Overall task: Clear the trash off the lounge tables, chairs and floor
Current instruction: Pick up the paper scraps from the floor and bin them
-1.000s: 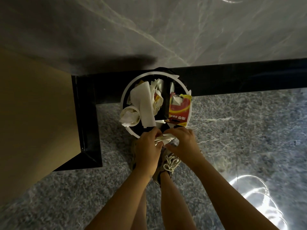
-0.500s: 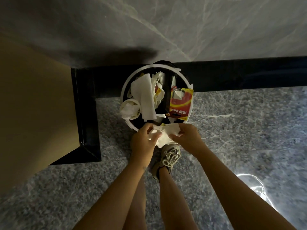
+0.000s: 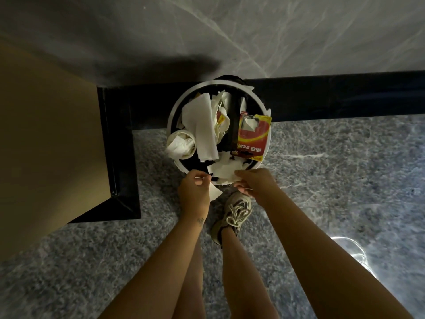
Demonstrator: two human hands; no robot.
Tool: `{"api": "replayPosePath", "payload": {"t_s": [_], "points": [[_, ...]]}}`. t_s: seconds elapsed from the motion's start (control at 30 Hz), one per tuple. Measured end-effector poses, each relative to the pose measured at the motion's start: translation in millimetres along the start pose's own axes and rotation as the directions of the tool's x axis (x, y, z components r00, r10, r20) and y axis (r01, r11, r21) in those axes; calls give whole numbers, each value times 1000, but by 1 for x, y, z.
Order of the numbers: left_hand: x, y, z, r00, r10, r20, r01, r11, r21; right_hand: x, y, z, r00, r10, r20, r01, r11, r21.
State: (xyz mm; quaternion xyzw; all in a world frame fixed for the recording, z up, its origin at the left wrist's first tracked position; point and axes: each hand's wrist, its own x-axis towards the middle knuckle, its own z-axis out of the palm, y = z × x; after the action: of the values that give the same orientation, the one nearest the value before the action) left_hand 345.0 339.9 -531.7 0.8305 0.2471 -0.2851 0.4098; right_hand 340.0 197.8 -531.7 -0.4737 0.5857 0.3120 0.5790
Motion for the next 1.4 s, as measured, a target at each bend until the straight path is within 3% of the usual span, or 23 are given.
{"api": "replayPosePath", "payload": {"t_s": [0.13, 0.27, 0.5, 0.67, 0.87, 1.0, 1.17, 1.4], "points": [[2, 3, 2, 989, -151, 4, 149, 975, -166, -3, 1, 2, 1000, -17, 19, 16, 996, 86], [-1, 11, 5, 960, -275, 47, 267, 860, -435, -3, 5, -2, 999, -45, 5, 44, 997, 63], [-6, 17, 4, 967, -243, 72, 252, 888, -385, -6, 6, 0, 990, -140, -2, 140, 990, 12], [-16, 32, -13, 998, -62, 28, 66, 988, -137, -24, -3, -1, 938, -346, -32, 346, 938, -6], [-26, 94, -47, 954, 281, 101, -285, 958, 22, -75, -37, -14, 765, -642, -56, 626, 761, -168], [-42, 156, -72, 846, 488, 216, -518, 848, 112, -120, -70, -36, 616, -785, -59, 737, 601, -309], [-89, 258, -104, 638, 691, 341, -770, 592, 239, -214, -100, -88, 465, -872, -153, 804, 488, -339], [-219, 391, -105, 235, 816, 529, -970, 161, 182, -370, -93, -202, 275, -884, -379, 839, 413, -355]]}}
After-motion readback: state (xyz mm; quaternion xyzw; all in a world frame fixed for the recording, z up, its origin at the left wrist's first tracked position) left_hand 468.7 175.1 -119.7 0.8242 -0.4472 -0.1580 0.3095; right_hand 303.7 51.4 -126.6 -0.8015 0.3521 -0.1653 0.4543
